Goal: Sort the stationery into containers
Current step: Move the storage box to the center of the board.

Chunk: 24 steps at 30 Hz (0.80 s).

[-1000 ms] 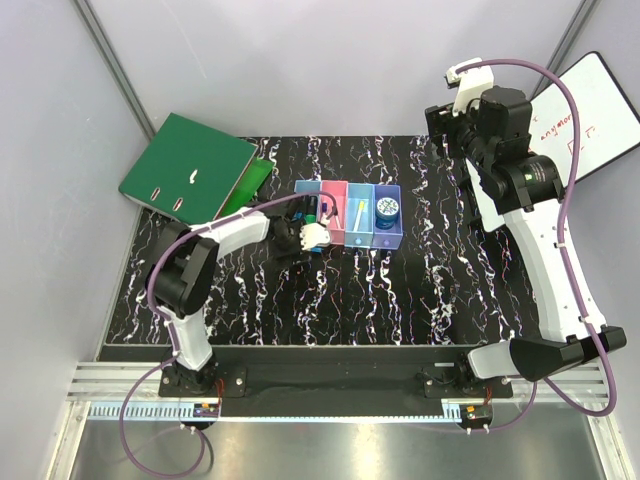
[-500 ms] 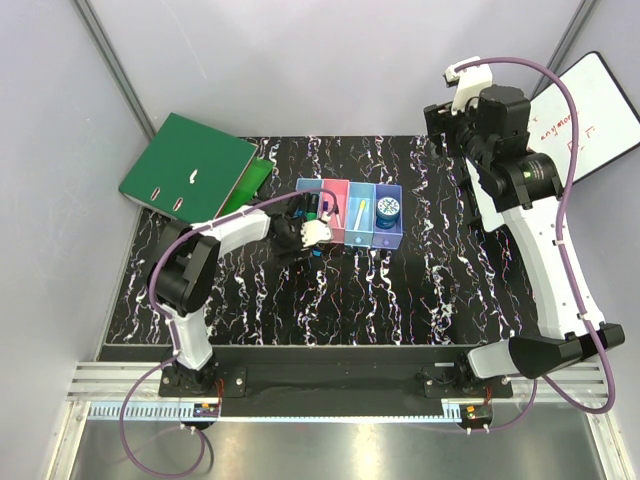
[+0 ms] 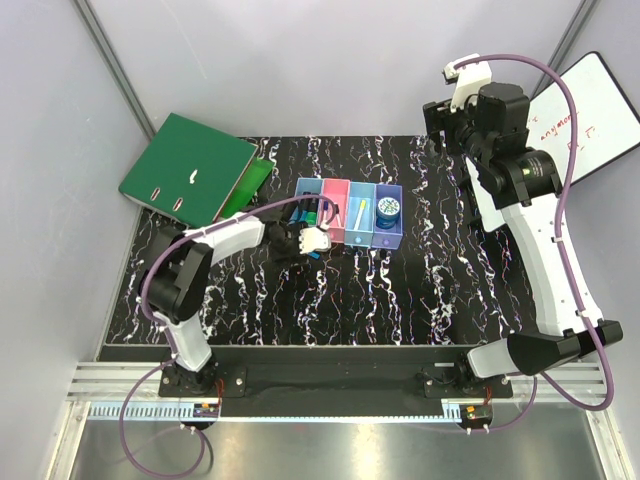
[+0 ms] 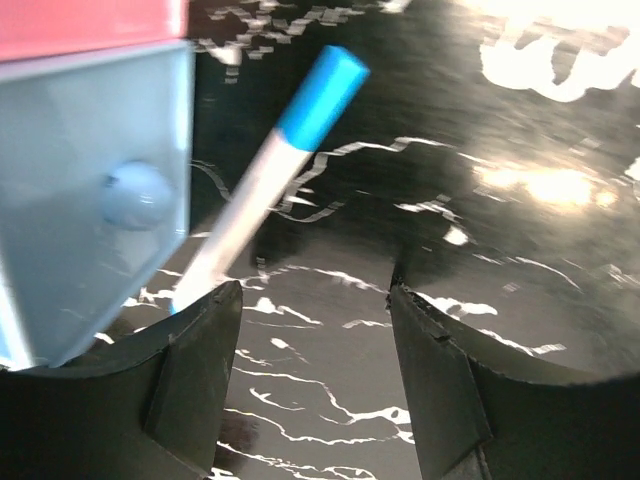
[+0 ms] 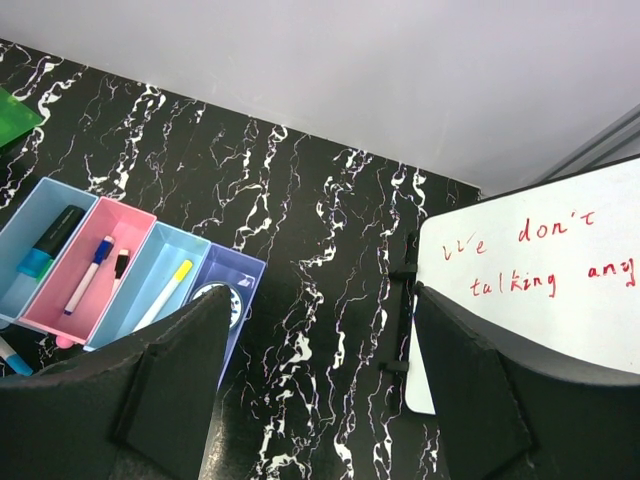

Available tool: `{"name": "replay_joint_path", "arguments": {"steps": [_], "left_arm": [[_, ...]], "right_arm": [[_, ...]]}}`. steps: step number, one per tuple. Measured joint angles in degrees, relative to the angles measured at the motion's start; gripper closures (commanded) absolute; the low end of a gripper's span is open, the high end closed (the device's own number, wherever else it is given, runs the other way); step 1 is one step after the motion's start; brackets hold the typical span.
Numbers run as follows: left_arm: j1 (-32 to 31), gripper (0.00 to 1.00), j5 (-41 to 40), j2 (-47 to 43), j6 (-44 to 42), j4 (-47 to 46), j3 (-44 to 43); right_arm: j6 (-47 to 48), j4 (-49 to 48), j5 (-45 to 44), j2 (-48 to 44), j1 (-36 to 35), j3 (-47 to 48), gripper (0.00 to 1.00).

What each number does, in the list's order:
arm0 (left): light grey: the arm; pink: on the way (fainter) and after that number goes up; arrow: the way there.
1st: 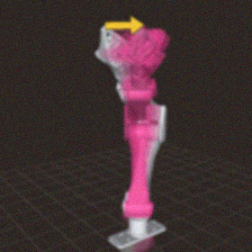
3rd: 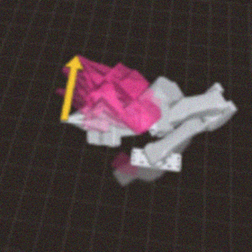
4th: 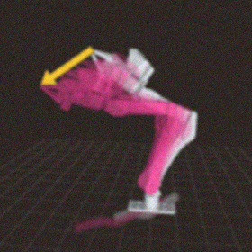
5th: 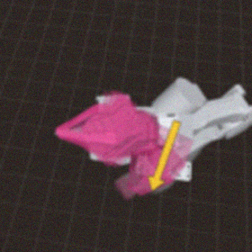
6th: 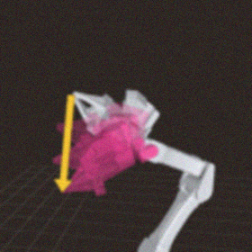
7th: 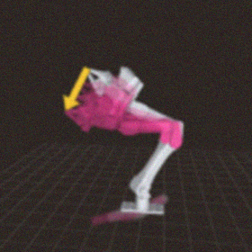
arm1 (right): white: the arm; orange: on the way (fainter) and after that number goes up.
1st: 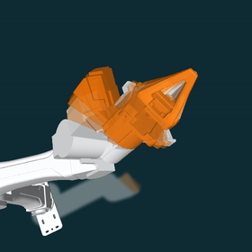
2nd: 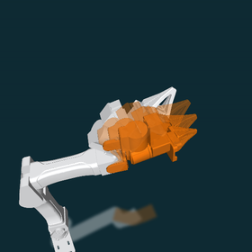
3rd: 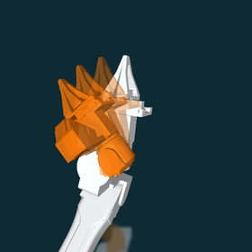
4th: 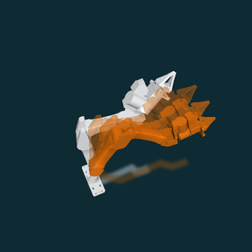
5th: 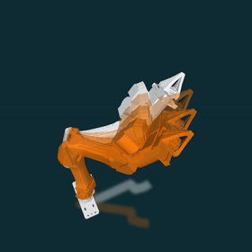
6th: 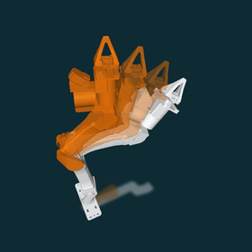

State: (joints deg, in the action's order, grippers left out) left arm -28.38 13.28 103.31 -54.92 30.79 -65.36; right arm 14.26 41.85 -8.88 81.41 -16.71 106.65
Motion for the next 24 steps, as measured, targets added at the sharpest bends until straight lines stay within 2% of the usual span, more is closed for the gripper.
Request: {"name": "replay_joint_path", "arguments": {"steps": [13,24], "left_arm": [[-0.2,0.37,4.8,-3.9,-7.3,0.3,3.1],[-3.3,0.34,2.6,-1.6,-10.4,-4.6,2.8]], "right_arm": [[-0.2,0.0,0.6,0.4,0.0,0.8,0.19],[-0.2,0.0,1.0,0.4,0.0,0.8,0.19]]}}
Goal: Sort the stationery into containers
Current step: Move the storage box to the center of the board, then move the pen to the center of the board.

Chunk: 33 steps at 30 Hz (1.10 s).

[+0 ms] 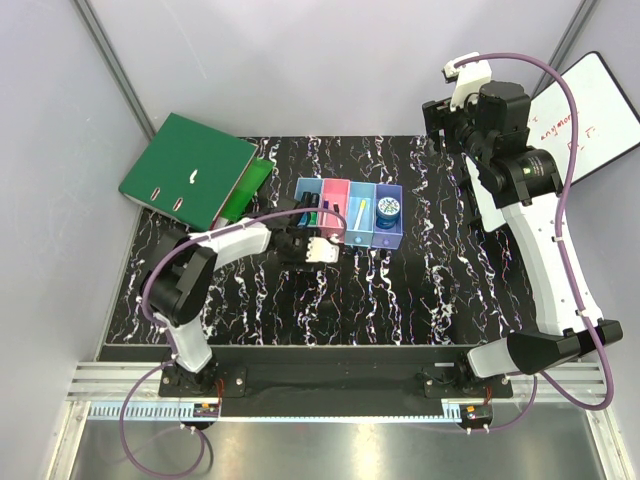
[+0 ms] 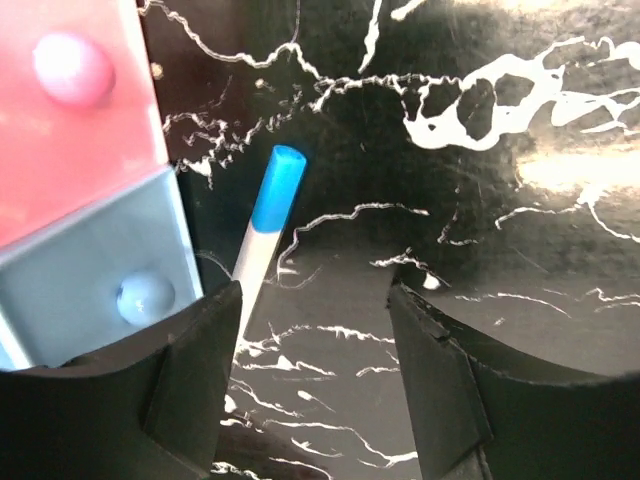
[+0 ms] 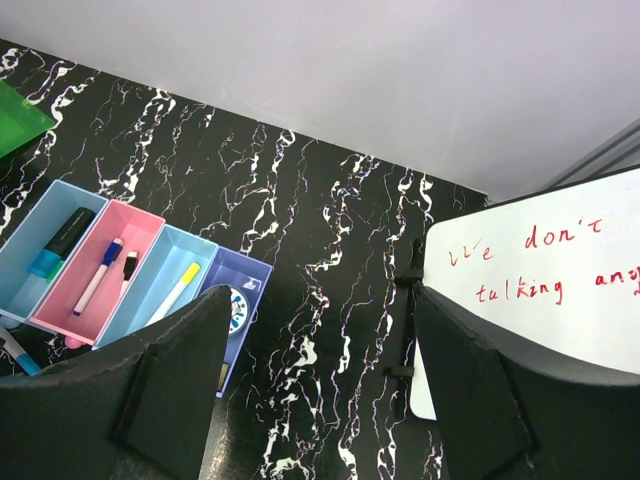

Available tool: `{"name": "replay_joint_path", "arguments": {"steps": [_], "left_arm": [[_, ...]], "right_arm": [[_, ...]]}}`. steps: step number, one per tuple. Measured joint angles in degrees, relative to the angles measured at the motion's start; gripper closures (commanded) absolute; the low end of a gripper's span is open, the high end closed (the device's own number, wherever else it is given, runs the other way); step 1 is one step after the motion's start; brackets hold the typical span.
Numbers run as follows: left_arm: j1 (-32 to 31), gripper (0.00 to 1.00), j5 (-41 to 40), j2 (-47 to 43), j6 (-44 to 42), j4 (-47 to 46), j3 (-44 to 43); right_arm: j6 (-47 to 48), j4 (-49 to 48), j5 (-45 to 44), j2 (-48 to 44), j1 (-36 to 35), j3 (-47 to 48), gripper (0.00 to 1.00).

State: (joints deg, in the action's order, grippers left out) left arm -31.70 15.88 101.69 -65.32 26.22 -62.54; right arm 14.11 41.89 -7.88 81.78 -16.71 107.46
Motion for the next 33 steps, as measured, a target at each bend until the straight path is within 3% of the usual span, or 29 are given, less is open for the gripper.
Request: {"name": "replay_joint_path", "arguments": {"steps": [9,16,20,33], "left_arm": [[-1.2,0.37,-2.7,4.7,-4.4,-1.3,-4.9],[-1.3,0.71,-3.7,7.3,-7.4,0.1,-7.8],[-1.6,1.0,-3.7,7.4,-8.7,2.4,-7.8],[-1.6,1.0,-1.5,4.9,-5.6,11.3,-7.8]], "right_arm": [[0.0,0.0,0.0,0.0,0.0,0.0,0.19],[0.0,0.0,0.0,0.0,0.0,0.0,0.19],[0.0,0.0,0.1,0.0,0.0,0.0,0.2],[-0.4,0.0,0.5,0.0,0.0,0.0,0.2]]}}
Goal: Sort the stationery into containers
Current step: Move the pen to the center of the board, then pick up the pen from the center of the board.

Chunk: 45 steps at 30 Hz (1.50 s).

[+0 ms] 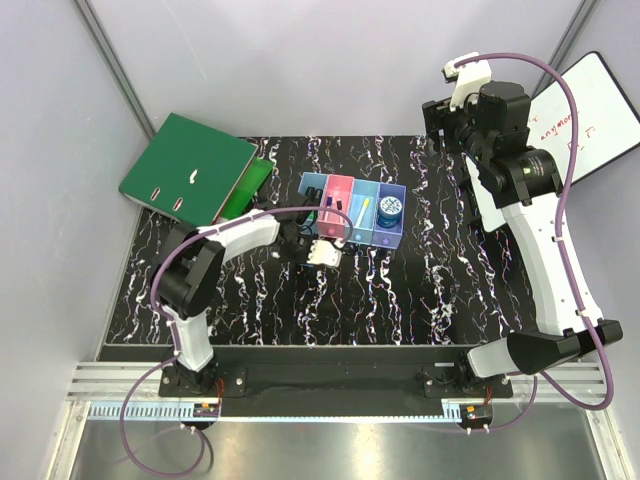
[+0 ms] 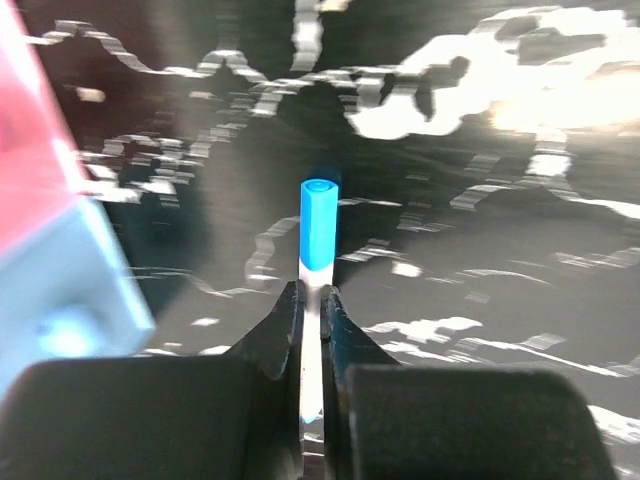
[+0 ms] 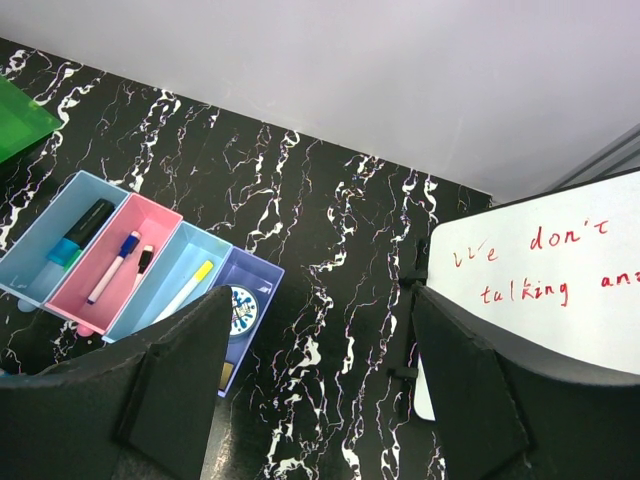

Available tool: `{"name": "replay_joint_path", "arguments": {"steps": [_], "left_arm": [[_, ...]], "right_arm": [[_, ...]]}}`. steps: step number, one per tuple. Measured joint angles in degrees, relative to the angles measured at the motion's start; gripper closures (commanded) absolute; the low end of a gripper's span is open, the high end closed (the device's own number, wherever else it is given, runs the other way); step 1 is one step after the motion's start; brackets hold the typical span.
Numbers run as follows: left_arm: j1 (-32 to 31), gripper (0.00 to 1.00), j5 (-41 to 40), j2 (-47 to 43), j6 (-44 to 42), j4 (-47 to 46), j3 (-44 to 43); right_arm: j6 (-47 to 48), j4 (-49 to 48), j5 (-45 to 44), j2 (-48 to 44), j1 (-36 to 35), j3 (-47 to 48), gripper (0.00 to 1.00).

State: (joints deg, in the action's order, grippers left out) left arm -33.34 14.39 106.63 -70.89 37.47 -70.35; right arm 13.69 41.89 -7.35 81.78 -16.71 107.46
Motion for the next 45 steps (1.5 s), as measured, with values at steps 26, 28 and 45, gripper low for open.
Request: {"name": "replay_joint_path", "arguments": {"steps": [26,28,45], "left_arm": [[2.0,0.44,4.1,-1.7,4.4,10.5,-0.8],[2.0,0.45,3.9,-0.7,3.9,10.5,-0.8],[1.3,0.84,1.7,1.4,1.6,9.3,-1.2]], "right_arm": [[0.0,0.5,0.5,-1.9,0.0,0.0,0.2],[0.0,0.6,0.5,-1.9,0.0,0.0,0.2],[-0.1,1.0,0.5,-1.9,0.2,0.0,0.2]]}}
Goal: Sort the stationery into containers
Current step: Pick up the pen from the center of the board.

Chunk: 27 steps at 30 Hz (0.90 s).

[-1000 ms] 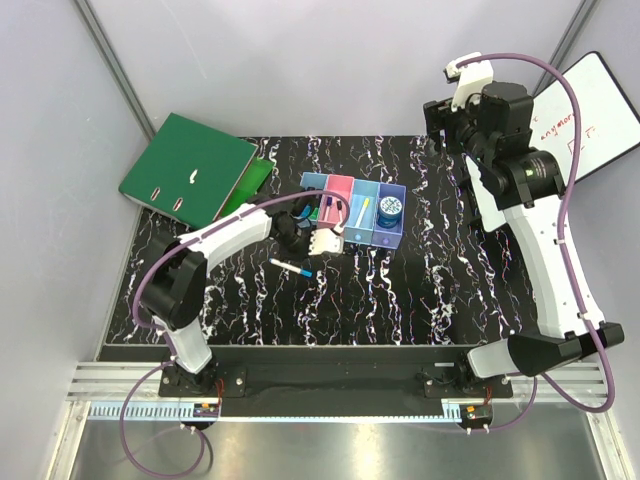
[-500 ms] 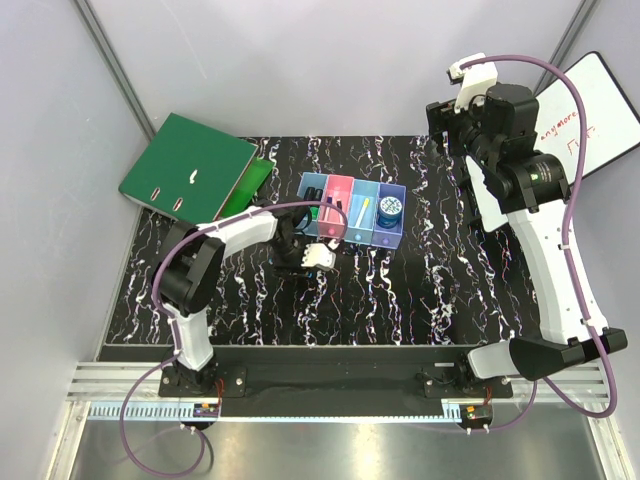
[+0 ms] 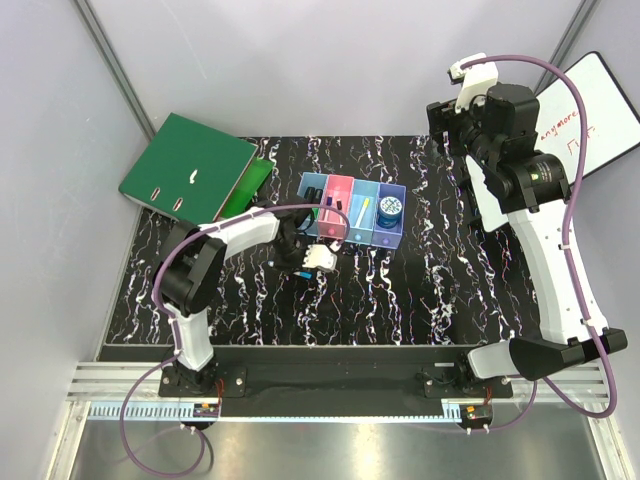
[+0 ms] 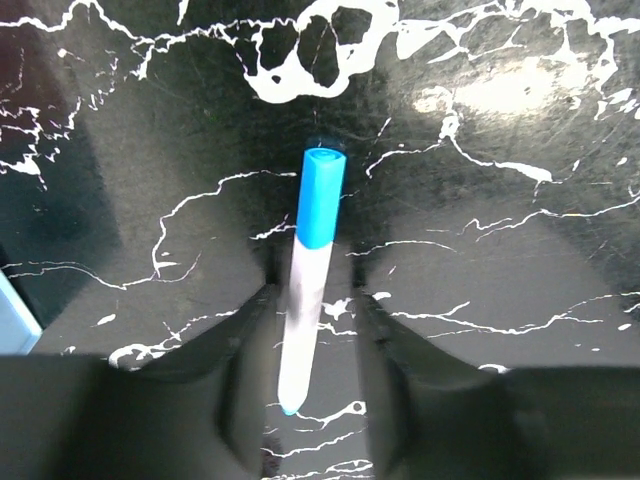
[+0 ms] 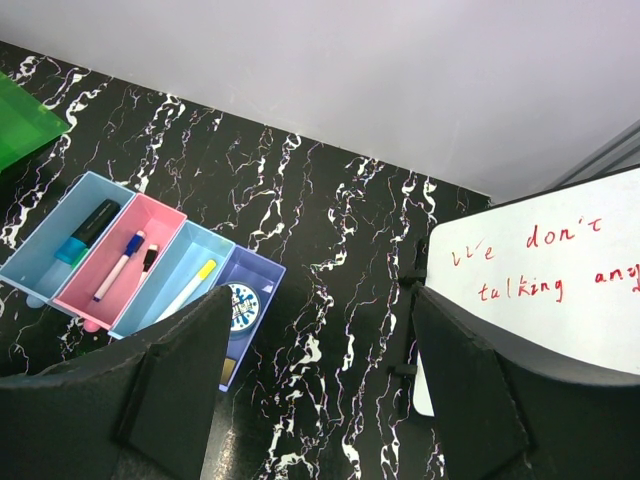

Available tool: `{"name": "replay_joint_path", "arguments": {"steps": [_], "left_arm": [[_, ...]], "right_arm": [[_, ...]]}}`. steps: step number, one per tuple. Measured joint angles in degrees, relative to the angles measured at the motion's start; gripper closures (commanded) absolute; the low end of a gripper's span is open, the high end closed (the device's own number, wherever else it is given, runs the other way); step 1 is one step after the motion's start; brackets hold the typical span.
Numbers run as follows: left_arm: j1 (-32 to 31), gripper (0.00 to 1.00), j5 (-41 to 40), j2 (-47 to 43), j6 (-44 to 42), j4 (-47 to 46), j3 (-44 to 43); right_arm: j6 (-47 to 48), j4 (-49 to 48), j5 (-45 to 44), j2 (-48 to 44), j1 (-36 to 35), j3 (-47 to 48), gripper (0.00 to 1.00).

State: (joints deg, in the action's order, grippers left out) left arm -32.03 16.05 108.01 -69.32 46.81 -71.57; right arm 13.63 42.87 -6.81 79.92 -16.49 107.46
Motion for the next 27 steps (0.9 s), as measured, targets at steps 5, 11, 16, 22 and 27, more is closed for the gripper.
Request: {"name": "replay_joint_path", "arguments": {"steps": [5,11,16,22,27], "left_arm": [[-0.3,1.0,-0.5,-0.2,0.0,-0.3,0.3],[-0.6,1.0,-1.1,-0.3,0.6,-0.6,0.5],[-0.6,1.0,-1.3,-0.6,3.3,-0.9,0.3],[-0.6,1.0,0.2,-0.6,11.9,0.0,-6.5],[-0.6,1.0,2.4,-0.5,23.6,-0.4,-20.5]], "right_arm": [[0.0,0.0,0.0,0.0,0.0,0.0,0.2],[0.0,0.0,0.0,0.0,0.0,0.0,0.19],[0.0,0.0,-0.7,0.0,0.1,0.0,0.2],[0.5,-0.1,-4.5,0.0,0.2,0.0,0.19],[2.1,-0.2,-7.7,0.0,0.3,0.0,0.19]]}}
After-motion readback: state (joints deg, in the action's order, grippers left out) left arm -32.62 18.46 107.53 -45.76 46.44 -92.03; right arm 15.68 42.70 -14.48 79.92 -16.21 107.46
